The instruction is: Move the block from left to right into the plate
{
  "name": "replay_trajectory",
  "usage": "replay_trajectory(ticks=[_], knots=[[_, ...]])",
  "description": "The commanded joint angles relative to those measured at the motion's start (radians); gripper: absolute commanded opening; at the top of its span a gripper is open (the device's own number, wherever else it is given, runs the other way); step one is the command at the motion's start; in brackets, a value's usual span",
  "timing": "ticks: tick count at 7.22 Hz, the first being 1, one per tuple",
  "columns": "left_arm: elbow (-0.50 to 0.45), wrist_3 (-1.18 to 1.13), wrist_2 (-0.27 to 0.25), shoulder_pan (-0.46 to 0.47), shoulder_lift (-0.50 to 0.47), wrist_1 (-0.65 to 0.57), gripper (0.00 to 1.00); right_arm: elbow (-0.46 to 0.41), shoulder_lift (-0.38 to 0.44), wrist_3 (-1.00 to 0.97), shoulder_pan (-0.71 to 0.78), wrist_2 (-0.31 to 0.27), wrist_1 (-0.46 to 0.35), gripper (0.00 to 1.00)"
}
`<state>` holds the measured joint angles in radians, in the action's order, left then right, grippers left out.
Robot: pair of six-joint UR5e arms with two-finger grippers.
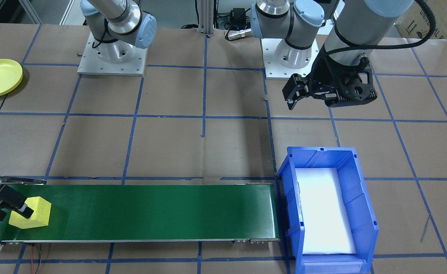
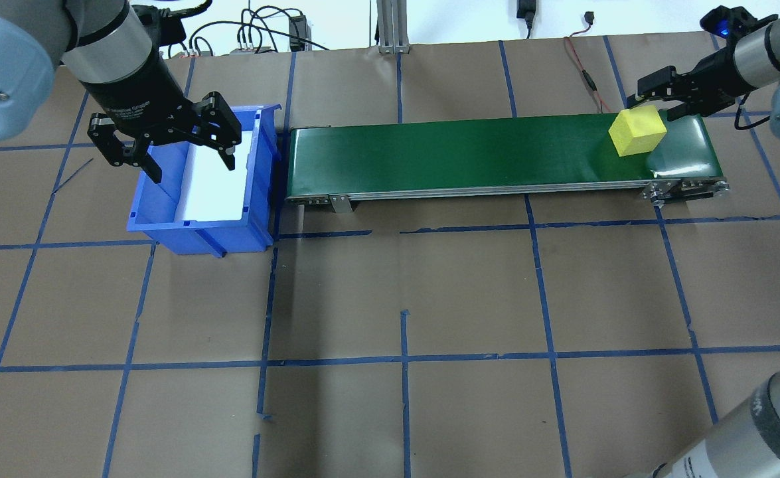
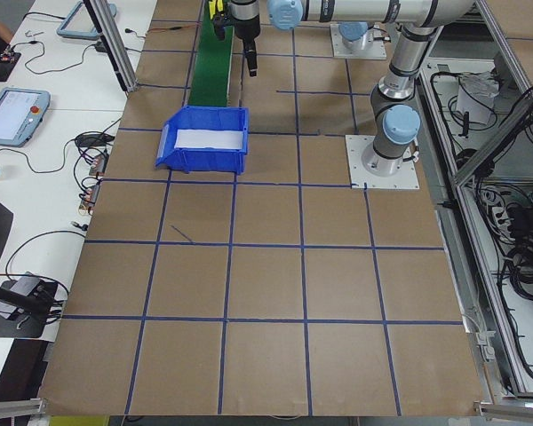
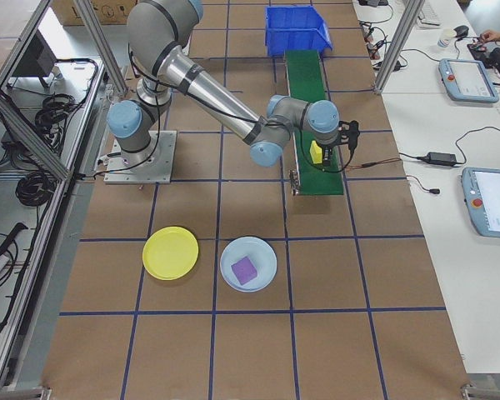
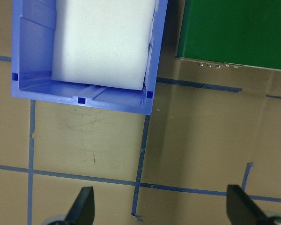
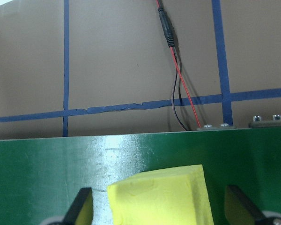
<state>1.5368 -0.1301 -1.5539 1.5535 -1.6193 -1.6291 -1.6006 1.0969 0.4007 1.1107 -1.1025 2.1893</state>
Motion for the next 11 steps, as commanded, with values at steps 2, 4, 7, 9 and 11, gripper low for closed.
replay_trajectory(ticks=[2, 4, 7, 9, 11], knots=[[0.0, 0.003, 0.002, -0.003, -0.001, 0.0, 1.0, -0.004, -0.029, 0.115, 0.001, -0.126, 0.003, 0.59], [0.0, 0.003, 0.0, -0.003, -0.001, 0.002, 1.0, 0.008, -0.005, 0.116, -0.005, -0.296, 0.0, 0.23], [0.002, 0.003, 0.002, -0.003, -0.001, 0.0, 1.0, -0.059, 0.13, 0.274, -0.244, -0.33, -0.114, 0.23], [0.002, 0.003, 0.002, -0.003, -0.001, 0.0, 1.0, -0.271, 0.313, 0.398, -0.435, -0.339, -0.197, 0.26], [0.002, 0.003, 0.002, -0.004, -0.001, 0.0, 1.0, -0.39, 0.385, 0.458, -0.568, -0.382, -0.149, 0.28]])
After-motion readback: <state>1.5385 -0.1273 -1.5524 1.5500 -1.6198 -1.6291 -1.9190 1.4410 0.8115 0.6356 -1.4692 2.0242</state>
